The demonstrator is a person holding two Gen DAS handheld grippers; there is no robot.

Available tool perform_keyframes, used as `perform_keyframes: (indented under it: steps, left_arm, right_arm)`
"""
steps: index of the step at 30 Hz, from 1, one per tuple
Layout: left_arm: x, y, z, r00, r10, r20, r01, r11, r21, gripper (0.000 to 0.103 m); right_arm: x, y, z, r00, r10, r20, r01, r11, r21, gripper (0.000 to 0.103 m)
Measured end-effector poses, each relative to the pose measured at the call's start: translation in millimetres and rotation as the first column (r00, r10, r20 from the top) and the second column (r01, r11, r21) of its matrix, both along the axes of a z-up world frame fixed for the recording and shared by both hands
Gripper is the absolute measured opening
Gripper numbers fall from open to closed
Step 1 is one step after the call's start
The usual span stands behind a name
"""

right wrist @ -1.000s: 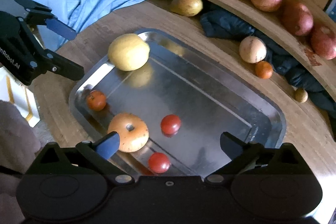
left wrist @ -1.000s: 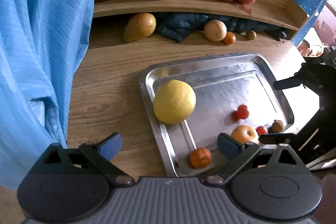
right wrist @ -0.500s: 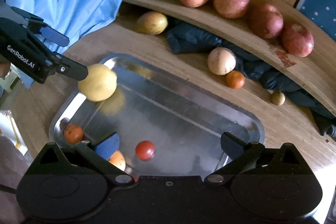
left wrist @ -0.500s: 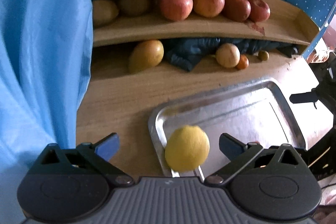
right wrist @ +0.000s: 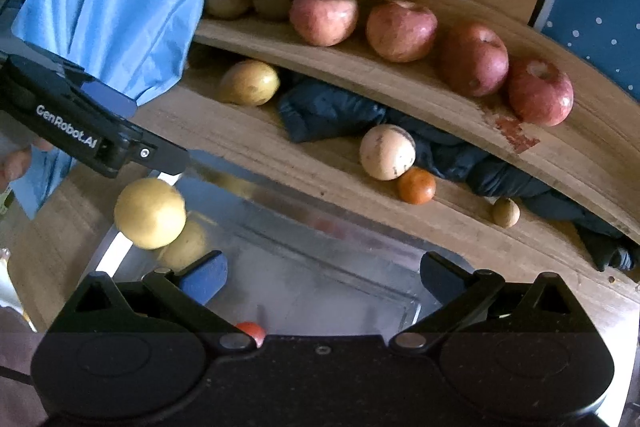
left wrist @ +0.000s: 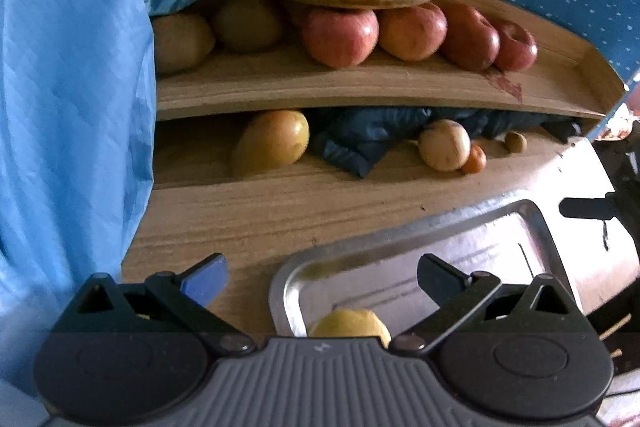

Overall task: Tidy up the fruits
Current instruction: 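Reach the right tool to a pale speckled fruit while the left tool reaches a yellow mango, then close the right tool on the speckled fruit while the left tool grips the mango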

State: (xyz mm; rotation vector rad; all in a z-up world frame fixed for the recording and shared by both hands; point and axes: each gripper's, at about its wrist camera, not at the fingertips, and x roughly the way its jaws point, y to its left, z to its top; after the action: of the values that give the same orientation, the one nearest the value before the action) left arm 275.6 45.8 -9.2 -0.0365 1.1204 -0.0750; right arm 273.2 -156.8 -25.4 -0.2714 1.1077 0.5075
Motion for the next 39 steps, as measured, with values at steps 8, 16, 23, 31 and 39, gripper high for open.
perform_keyframes:
  steps: [8, 16, 23, 31, 39]
  left_arm:
    - [32, 1, -15, 0.998, 0.060, -0.003, -0.060, 0.997, 0.047, 0.103]
    - [57, 6, -24, 0.996, 0.087, 0.005, -0.087, 0.994, 0.060, 0.103]
    - [76, 9, -33, 0.998, 0.067, 0.020, -0.068, 0.995, 0.070, 0.103]
    - [90, 19, -43, 0.998, 0.047, 0.035, -0.049, 0.996, 0.069, 0.102]
    - [101, 21, -53, 0.999, 0.029, 0.045, -0.032, 0.998, 0.061, 0.096]
  right_arm:
    - [20, 2, -8, 1.000, 0.004, 0.020, -0.003, 1.000, -0.007, 0.102]
    - [50, 3, -20, 0.999, -0.029, 0.028, 0.028, 1.000, 0.004, 0.102]
    - [74, 6, -31, 0.998, -0.032, 0.052, 0.032, 0.999, -0.001, 0.102]
    - [98, 5, -46, 0.999, -0.019, 0.044, 0.019, 1.000, 0.005, 0.090]
    - [111, 11, -61, 1.000, 0.016, 0.016, -0.016, 1.000, -0.008, 0.081]
